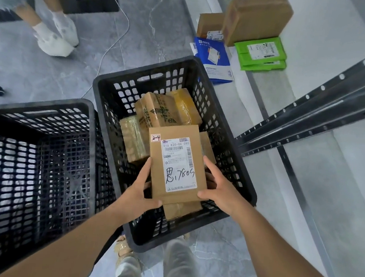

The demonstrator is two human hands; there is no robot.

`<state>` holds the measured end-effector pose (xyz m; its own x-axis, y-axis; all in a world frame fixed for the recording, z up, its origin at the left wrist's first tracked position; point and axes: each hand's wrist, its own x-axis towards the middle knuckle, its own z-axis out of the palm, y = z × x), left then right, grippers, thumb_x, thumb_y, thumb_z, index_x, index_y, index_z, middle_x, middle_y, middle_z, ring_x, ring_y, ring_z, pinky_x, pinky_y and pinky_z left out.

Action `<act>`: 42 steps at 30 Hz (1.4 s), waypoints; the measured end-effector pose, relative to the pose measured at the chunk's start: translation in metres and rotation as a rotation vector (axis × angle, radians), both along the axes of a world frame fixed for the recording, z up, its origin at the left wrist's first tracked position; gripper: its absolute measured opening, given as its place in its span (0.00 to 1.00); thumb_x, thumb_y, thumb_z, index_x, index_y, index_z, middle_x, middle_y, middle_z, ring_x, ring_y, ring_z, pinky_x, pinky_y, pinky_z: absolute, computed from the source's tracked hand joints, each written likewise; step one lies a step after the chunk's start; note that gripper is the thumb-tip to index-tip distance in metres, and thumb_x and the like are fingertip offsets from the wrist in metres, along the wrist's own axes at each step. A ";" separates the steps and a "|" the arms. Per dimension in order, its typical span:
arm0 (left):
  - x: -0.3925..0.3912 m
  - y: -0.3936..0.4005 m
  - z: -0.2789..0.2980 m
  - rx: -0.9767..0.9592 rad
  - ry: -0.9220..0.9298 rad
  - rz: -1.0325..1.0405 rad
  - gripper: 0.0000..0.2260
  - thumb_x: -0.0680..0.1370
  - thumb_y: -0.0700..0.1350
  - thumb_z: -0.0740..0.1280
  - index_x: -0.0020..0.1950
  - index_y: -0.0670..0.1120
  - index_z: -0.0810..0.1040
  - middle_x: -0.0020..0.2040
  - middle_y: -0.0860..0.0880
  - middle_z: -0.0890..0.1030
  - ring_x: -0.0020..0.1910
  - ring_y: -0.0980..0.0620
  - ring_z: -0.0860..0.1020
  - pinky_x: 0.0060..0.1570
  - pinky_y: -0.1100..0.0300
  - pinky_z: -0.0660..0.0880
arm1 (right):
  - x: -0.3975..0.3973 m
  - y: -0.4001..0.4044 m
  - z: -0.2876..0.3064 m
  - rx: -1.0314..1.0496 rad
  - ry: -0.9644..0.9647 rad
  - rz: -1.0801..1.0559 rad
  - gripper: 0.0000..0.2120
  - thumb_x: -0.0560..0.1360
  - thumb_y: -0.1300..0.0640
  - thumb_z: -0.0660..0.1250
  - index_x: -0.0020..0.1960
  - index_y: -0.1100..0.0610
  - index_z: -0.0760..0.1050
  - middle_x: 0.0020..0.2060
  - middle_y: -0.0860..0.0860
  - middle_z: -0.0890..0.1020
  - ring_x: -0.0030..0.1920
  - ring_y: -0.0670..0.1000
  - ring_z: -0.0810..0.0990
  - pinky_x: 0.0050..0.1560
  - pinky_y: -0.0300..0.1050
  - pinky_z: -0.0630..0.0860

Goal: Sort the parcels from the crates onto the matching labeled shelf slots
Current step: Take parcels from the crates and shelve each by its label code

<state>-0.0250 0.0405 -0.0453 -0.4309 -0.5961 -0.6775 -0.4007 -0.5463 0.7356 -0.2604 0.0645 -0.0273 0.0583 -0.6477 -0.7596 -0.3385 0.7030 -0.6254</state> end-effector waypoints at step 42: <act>0.023 -0.016 0.271 -0.739 0.494 -0.442 0.44 0.60 0.54 0.76 0.68 0.74 0.56 0.67 0.68 0.64 0.66 0.56 0.69 0.61 0.44 0.72 | 0.049 0.138 0.289 -0.808 0.201 -0.425 0.36 0.69 0.73 0.71 0.61 0.41 0.61 0.60 0.47 0.78 0.59 0.45 0.78 0.58 0.45 0.77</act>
